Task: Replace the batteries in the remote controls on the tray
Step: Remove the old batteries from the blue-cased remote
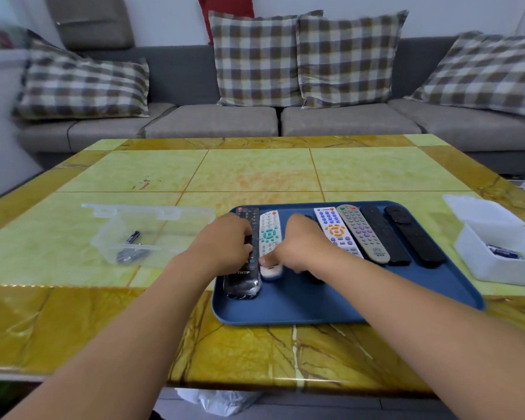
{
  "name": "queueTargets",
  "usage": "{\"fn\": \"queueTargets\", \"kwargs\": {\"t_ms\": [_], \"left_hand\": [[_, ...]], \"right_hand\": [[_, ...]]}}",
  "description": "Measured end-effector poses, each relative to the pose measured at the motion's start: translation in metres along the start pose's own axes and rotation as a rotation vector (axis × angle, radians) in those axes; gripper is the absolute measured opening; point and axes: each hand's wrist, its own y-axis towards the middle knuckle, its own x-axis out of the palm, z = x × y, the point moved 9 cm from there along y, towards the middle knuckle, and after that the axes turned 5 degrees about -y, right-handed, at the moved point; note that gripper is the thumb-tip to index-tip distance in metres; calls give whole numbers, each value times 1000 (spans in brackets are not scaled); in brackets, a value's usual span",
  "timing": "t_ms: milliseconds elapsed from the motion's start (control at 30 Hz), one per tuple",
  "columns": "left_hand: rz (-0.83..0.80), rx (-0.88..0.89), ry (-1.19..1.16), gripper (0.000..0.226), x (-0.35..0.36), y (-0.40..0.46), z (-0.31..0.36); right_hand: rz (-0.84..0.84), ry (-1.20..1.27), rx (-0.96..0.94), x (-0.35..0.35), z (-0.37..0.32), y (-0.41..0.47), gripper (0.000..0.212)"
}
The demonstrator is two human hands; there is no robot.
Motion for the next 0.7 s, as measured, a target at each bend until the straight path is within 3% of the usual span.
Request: {"fn": "queueTargets", "kwargs": {"t_ms": [200,300,367,400,433,467,500,533,567,633,700], "left_hand": [[-26,-9,-3,19,3,-1,-1],[41,-37,-34,19,-5,1,-3],[193,-142,-282,31,-25,-5,-6],[209,-254,-586,39,-27,-10,-10],[105,-386,-995,48,-16,-14,-9],[-124,-463,-1427,59,1,-20,11],[-361,-466,-1731,68,8,-28,40],[-519,-415,-1872,67,8,-35,63],[-582,-366,-1907,57,6,-39,79],[-535,-307,-1778,33,7,-39,90],[-518,-240,-1638,27,8,-37,98]], "right_hand": [[-122,302,101,9,14,-1,31],[-105,511,43,-12,12,-7,16],[-2,544,-128,-40,6,-12,19],[95,510,-243,-57,3,-16,22],[211,436,-357,-73,1,-23,24],[325,333,-465,-86,-1,-32,25],[418,217,-558,-94,-2,-40,26],[490,109,-637,-96,-3,-46,28],[559,20,-698,-99,-3,-53,29],[697,-96,-764,-107,-2,-64,30],[700,-177,-802,-113,2,-68,37]]}}
